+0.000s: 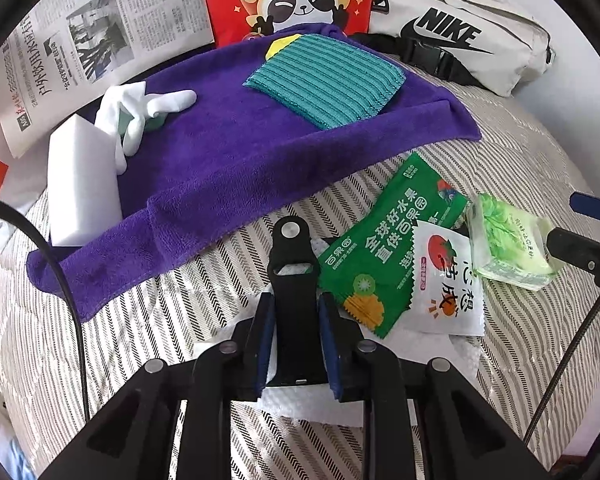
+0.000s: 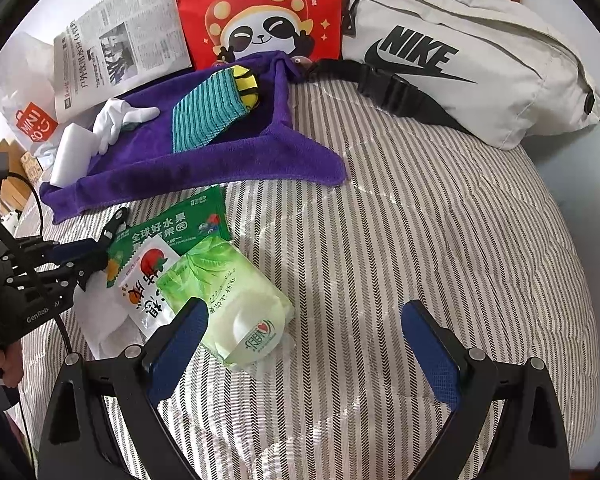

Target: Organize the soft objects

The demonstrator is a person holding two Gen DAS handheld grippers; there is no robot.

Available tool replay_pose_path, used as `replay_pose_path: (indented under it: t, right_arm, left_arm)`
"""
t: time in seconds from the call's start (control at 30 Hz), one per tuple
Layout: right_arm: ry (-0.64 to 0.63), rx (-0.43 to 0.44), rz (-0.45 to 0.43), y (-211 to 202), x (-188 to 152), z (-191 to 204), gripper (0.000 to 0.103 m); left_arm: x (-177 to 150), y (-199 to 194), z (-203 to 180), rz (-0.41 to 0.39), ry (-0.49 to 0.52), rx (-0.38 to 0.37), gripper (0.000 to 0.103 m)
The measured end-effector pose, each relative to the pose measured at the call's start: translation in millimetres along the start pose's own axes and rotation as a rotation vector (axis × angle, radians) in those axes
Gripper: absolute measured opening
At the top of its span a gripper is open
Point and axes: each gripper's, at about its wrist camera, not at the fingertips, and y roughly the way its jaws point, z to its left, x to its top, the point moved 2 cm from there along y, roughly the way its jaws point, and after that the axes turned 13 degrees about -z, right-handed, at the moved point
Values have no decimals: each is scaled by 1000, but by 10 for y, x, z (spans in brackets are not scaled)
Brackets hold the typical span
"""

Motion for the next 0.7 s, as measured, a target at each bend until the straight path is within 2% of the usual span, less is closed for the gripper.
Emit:
replay_pose_path:
  t: [0.2,0.33,0.57,0.7]
  right_arm:
    - [-5,43,3,3,-11,38,96]
    - [-56,120,12,101,-92,211,96]
    - [-128,85,42,378,-169,391,96]
    - [-163,63,19,430,-144,468,94]
  left_arm:
    - [13,-61,67,-15,-36,-21,20]
    - [13,-174,118,-36,-63,-42,20]
    - [-89,-267,265,-41,-91,-54,20]
    - [-154,-192,342,-15,-98,-43,20]
